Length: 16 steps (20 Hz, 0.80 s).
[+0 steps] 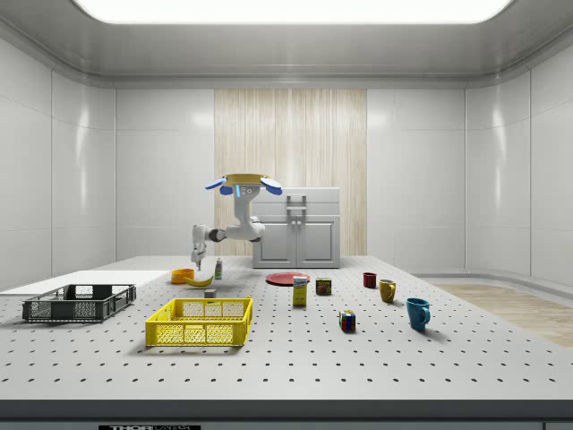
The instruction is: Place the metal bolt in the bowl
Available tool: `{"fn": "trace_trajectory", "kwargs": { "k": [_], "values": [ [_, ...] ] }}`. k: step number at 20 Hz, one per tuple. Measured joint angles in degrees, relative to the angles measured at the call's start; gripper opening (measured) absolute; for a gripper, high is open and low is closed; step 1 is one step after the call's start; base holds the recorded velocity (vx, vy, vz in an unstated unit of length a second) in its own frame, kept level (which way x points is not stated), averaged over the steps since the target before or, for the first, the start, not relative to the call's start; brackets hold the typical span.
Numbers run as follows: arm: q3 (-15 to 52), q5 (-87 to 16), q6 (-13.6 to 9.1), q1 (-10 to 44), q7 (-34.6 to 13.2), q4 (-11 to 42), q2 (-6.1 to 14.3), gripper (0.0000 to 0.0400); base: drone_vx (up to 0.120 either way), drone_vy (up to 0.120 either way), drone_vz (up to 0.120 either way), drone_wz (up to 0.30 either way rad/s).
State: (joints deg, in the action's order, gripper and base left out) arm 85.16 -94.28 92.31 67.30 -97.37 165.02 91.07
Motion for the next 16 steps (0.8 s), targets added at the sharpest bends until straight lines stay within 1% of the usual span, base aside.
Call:
{"fn": "trace_trajectory", "kwargs": {
  "k": [5, 7, 16],
  "values": [
    [0.0, 0.1, 0.1, 0.0, 0.0, 0.0, 0.1, 0.0100, 0.120, 0.000, 0.000, 0.000],
    [0.0, 0.1, 0.2, 0.0, 0.0, 0.0, 0.2, 0.0100, 0.120, 0.000, 0.080, 0.000],
    [0.0, 0.1, 0.3, 0.0, 0.0, 0.0, 0.4, 0.0100, 0.120, 0.000, 0.000, 0.000]
  ]
}}
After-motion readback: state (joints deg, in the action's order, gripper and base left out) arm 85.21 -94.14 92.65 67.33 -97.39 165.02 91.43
